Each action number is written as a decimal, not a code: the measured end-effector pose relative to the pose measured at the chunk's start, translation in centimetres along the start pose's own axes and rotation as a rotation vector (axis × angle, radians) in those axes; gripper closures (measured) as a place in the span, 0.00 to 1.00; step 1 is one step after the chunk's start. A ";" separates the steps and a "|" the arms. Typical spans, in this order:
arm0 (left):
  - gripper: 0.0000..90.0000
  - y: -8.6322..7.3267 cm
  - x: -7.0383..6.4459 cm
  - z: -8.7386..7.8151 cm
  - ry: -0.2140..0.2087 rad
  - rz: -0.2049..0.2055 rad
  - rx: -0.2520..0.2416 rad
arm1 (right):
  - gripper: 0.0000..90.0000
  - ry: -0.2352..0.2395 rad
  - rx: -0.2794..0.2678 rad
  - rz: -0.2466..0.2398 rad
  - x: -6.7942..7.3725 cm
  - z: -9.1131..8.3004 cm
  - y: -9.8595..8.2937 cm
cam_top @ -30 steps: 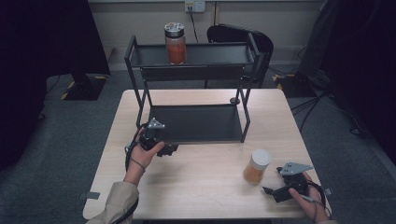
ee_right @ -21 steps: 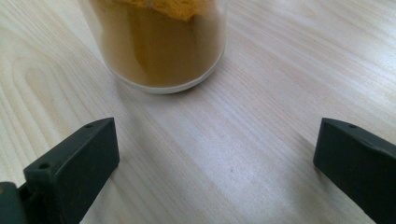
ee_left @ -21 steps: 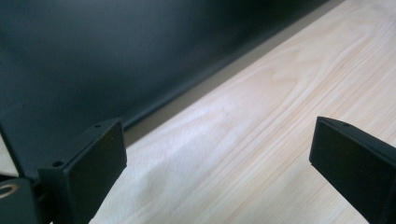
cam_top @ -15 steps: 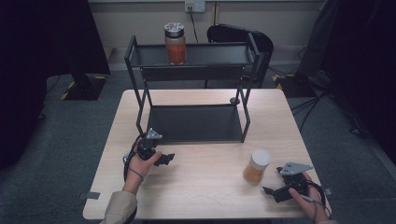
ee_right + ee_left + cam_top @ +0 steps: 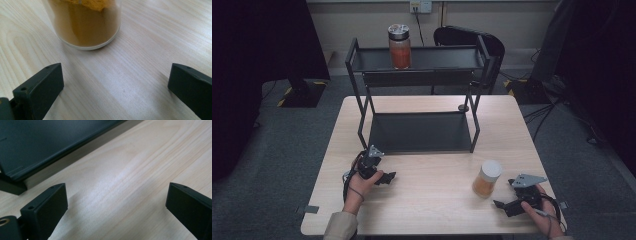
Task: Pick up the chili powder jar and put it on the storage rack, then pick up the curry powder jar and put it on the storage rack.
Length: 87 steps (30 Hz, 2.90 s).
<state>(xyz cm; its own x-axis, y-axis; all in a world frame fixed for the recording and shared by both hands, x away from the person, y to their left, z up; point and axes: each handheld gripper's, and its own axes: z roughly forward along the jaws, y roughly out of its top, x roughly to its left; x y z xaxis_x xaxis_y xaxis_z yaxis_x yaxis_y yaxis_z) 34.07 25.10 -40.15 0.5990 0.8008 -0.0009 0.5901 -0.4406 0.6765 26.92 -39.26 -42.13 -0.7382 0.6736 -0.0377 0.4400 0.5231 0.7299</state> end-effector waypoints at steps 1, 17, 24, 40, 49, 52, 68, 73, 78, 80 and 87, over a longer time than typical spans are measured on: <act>0.04 -0.1 0.0 0.0 0.003 0.004 0.001 | 0.00 0.000 0.000 0.000 0.0 0.0 0.0; 0.00 -2.5 0.0 0.3 0.002 0.020 -0.062 | 0.00 -0.001 0.000 0.001 0.0 0.0 0.0; 0.00 -3.2 0.1 0.3 0.002 0.019 -0.090 | 0.00 -0.001 0.001 0.001 0.0 0.0 0.0; 0.00 -3.2 0.1 0.3 0.002 0.019 -0.090 | 0.00 0.007 0.009 -0.008 -0.1 0.0 0.3; 0.00 -3.2 0.1 0.4 0.001 0.019 -0.091 | 0.01 0.064 0.012 -0.034 -0.4 0.0 1.6; 0.00 -3.2 0.1 0.4 0.002 0.019 -0.091 | 0.01 0.092 -0.005 -0.029 -0.7 -0.2 1.9; 0.00 -3.2 0.1 0.4 0.001 0.020 -0.091 | 0.01 0.158 -0.132 0.002 -1.4 -1.1 2.9; 0.00 -3.2 0.1 0.3 0.001 0.020 -0.090 | 0.04 0.164 -0.173 0.011 -1.3 -0.9 3.1; 0.00 -3.2 0.1 0.3 0.001 0.020 -0.090 | 0.13 0.148 -0.210 0.014 -0.9 -0.3 3.3; 0.00 -3.2 0.1 0.4 0.001 0.020 -0.091 | 0.19 0.141 -0.226 0.017 -0.9 0.0 3.2; 0.00 -3.2 0.1 0.4 0.002 0.020 -0.091 | 0.31 0.115 -0.257 0.005 -0.4 0.5 3.0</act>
<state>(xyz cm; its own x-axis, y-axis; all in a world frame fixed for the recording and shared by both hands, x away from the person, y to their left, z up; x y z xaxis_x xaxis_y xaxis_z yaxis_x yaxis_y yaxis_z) 32.40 26.44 -42.59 0.6090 0.7930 0.0141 0.5267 -0.4176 0.7404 28.78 -37.71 -40.24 -0.7962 0.6040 0.0334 0.3102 0.3603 0.8798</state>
